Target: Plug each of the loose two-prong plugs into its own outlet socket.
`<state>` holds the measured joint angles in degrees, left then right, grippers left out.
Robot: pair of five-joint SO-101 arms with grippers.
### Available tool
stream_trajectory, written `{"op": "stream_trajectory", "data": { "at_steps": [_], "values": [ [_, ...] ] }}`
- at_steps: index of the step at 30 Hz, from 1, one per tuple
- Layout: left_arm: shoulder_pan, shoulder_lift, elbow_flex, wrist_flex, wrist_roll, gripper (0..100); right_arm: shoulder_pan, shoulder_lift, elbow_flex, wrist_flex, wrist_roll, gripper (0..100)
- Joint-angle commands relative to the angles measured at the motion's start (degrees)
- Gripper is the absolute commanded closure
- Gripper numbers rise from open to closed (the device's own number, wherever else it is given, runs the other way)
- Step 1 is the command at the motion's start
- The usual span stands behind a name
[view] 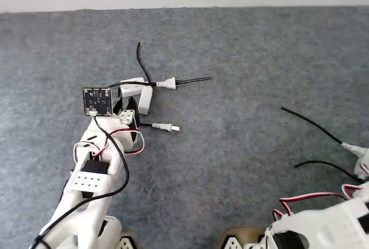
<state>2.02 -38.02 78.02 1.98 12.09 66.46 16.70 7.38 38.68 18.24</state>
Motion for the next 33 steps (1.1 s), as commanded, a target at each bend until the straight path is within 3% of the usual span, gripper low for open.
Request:
{"op": "stream_trajectory", "data": {
  "at_steps": [1,13,18,21,25,30,33],
  "values": [
    [-0.4,-0.5,-0.4,-1.2,-0.4,91,-0.5,-0.8,-6.6,6.0,2.6,79.2],
    [-0.5,-0.5,-0.6,-1.1,-0.5,91,-7.7,-19.8,-7.6,30.8,5.6,79.0],
    [-2.4,-0.4,-6.5,10.5,-0.1,91,-12.4,-28.5,-2.9,40.2,6.3,79.4],
    [-2.6,-0.4,-9.0,15.6,-0.1,91,-15.8,-35.8,6.8,39.3,6.8,79.4],
    [-2.7,0.6,-9.5,15.9,-0.1,91,-20.6,-49.3,22.8,34.2,6.8,79.4],
    [-2.7,12.7,-18.8,20.7,-0.1,91,-28.4,-66.4,39.7,33.5,6.3,79.4],
    [-3.7,20.9,-25.3,22.9,-0.1,92,-34.3,-73.4,48.2,32.0,2.4,79.8]
  ]
}}
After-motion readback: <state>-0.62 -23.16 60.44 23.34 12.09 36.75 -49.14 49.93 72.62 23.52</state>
